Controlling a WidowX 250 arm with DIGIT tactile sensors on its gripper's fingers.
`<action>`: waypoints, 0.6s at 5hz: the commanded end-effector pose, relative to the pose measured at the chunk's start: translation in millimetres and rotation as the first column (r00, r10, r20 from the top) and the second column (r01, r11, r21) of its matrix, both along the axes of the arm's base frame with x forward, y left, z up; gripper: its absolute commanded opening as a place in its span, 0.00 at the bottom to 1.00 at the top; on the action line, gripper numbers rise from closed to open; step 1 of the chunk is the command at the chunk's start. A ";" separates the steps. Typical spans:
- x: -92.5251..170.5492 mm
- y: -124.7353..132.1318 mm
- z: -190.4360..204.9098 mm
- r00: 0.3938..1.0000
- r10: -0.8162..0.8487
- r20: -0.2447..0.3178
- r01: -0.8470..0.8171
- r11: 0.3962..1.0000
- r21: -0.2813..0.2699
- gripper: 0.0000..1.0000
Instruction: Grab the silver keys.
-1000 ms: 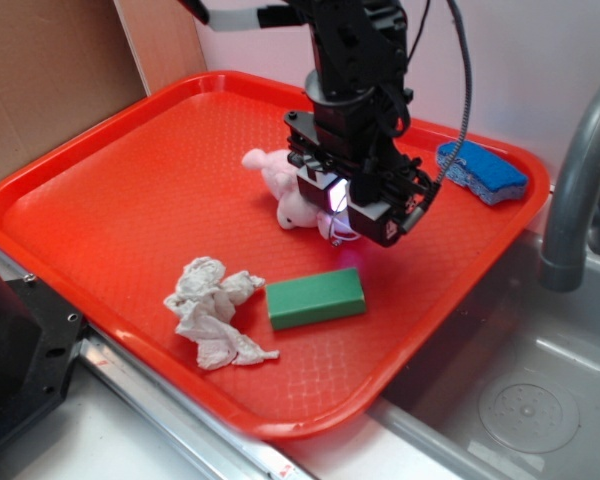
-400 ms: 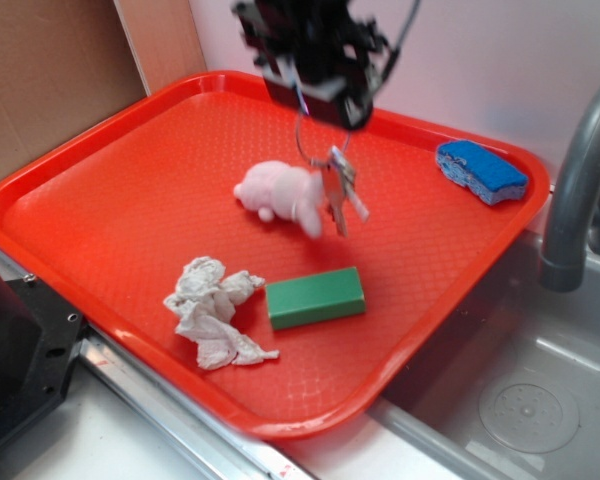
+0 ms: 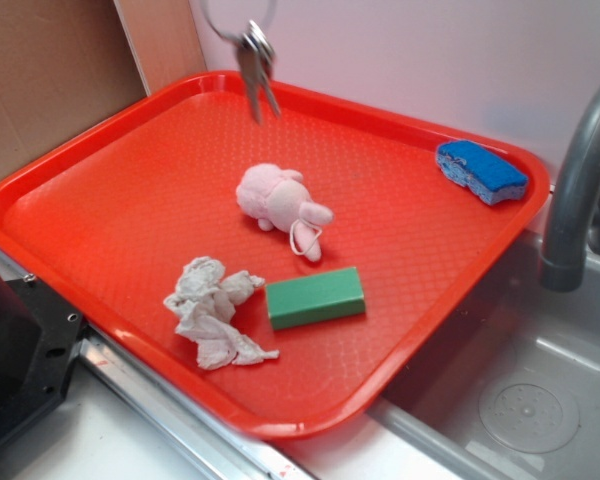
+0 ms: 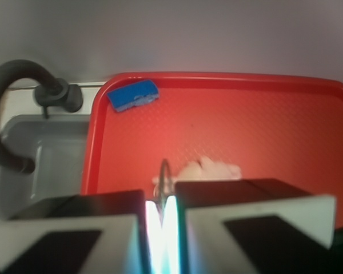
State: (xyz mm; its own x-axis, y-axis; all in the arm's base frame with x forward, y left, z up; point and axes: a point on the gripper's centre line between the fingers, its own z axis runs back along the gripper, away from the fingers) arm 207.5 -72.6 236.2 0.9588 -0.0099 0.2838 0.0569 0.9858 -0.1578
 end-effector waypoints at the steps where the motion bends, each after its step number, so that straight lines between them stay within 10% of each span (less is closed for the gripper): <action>1: -25.4 86.8 32.3 0.988 0.155 0.029 -0.153 0.987 -0.055 0.00; 3: -2.7 103.1 30.2 0.978 0.211 -0.010 -0.211 0.977 -0.009 0.00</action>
State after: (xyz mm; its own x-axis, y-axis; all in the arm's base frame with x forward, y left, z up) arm 204.0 26.9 250.2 0.9546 0.2056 0.2156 -0.1706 0.9705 -0.1702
